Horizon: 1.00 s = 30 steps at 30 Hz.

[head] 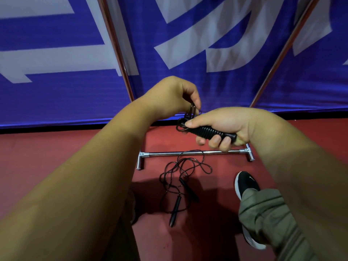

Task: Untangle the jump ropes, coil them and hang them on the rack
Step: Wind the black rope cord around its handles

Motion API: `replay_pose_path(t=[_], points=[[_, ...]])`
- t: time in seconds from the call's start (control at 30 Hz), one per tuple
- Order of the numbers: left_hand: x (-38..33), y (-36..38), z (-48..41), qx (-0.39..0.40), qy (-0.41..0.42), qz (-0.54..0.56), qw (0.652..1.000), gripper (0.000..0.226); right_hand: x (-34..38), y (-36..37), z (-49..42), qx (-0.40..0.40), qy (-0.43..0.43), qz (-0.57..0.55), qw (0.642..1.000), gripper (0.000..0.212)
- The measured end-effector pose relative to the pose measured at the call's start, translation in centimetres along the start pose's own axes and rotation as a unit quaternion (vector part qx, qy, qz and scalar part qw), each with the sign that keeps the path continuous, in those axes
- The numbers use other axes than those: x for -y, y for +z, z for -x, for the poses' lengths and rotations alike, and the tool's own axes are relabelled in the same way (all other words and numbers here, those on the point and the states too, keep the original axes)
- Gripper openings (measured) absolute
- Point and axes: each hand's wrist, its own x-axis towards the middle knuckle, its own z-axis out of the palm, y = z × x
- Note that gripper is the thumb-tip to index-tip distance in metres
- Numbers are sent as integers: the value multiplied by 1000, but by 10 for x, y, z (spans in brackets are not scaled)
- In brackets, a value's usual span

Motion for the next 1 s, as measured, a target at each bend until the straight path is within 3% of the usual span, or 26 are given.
replay_pose_path(t=[0.23,0.33,0.47,0.57,0.67,0.77,0.9,0.93,1.0], points=[[6,4,-7,14,27,-192,981,33,-5,-6,-20,-182,-4,-52,982,22],[3,7,-10,-13,-8,-202,979,25,-2,-8,-21,-210,-56,-97,971,22],[1,11,-10,-1,-70,-204,976,27,4,-1,-19,-210,-106,-118,965,45],[5,12,-8,17,-126,-157,979,21,4,5,-23,-246,-131,-92,956,49],[4,10,-5,47,-169,-81,981,25,6,7,-24,-273,-155,-116,942,35],[4,9,-3,31,-155,71,985,36,9,3,-21,-277,-177,-152,932,33],[-6,13,-3,-8,-179,374,910,37,8,-1,-21,-287,-182,-201,919,37],[-9,14,-4,-15,-183,390,902,39,8,-2,-22,-283,-184,-212,917,39],[-11,13,-5,-2,-161,360,919,42,7,-5,-23,-271,-186,-244,913,47]])
